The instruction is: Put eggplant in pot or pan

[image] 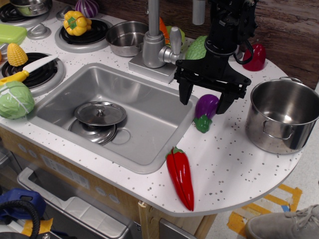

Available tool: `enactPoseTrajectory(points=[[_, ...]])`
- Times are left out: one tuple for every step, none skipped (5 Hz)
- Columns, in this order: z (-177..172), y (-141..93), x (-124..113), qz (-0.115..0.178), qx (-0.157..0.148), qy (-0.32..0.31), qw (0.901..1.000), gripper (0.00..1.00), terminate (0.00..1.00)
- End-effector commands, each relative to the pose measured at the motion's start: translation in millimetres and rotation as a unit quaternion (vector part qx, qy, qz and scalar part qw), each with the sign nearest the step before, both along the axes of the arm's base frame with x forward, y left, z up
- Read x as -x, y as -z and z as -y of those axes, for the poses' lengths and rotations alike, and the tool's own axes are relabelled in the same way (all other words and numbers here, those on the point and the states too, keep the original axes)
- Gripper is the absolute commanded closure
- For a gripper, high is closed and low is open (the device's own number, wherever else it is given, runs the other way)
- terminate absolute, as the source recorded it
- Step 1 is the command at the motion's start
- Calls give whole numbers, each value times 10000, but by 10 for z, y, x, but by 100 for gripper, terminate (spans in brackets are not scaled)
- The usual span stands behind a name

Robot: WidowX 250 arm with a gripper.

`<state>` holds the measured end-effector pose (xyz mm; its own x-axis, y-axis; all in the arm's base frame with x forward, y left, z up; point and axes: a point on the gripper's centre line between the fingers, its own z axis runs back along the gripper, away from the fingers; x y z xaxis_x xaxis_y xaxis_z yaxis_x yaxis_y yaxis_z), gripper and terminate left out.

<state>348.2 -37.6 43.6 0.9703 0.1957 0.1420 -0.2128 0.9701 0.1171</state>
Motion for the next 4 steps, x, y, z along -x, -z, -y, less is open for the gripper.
enactPoseTrajectory(points=[[0,0,0,0,0,0,10000,0,0],[-33,-51,-114,167,-287,488,9983,0,0],[-110,-68,-294,273,-221,888,9954,0,0],[-166,-46,-447,398,-262,1134,9924,0,0]])
